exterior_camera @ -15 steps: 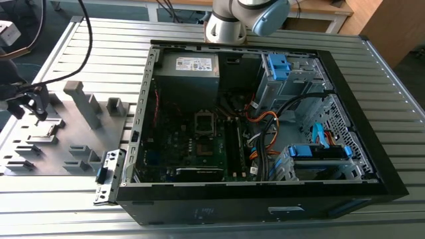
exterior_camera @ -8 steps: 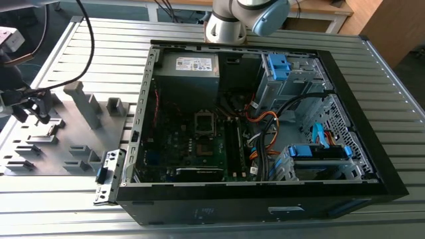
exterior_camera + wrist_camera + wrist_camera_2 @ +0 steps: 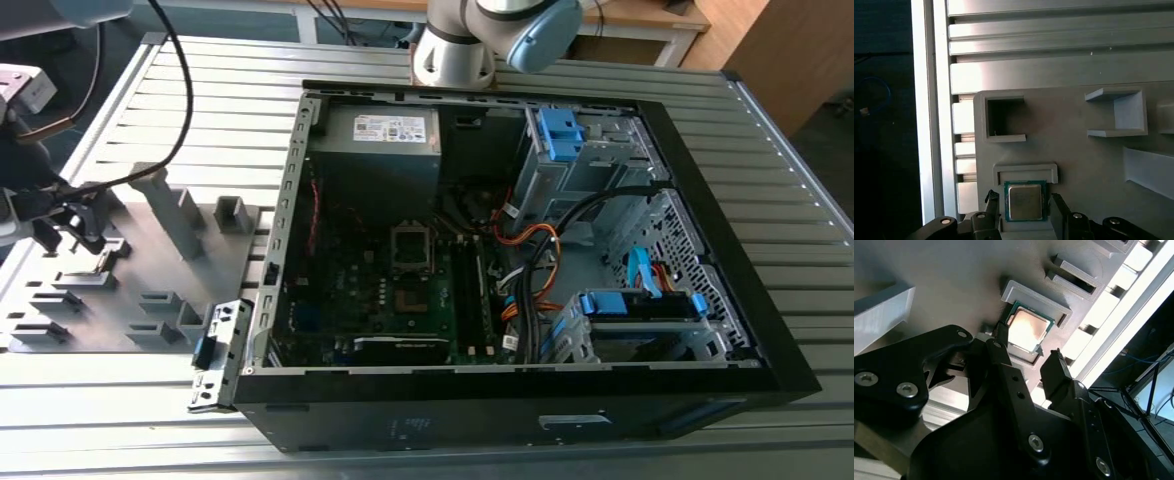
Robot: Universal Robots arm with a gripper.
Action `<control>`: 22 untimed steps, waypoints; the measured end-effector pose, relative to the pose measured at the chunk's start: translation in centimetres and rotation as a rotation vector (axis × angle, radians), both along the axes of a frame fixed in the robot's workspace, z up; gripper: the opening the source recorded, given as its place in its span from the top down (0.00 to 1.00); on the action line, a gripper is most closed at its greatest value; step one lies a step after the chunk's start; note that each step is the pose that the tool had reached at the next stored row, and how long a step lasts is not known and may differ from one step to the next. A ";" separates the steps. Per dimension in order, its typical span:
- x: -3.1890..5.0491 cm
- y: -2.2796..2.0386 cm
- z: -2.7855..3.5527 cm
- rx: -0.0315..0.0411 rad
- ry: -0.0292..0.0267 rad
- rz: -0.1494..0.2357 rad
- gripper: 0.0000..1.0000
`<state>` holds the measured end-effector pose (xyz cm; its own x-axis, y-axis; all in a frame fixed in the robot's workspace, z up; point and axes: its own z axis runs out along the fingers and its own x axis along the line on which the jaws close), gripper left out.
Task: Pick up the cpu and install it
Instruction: 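Pick up the cpu and move it towards the insertion slot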
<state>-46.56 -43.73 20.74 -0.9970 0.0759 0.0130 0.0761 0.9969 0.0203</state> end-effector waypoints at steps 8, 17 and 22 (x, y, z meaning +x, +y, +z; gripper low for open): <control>-0.08 -0.21 -0.77 0.0000 -0.0001 0.002 0.47; -0.09 -0.31 -1.46 0.0000 0.0000 0.041 0.47; -0.09 -0.32 -1.66 -0.0001 0.0002 0.091 0.47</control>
<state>-46.65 -44.05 19.07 -0.9998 -0.0154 0.0132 -0.0152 0.9997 0.0202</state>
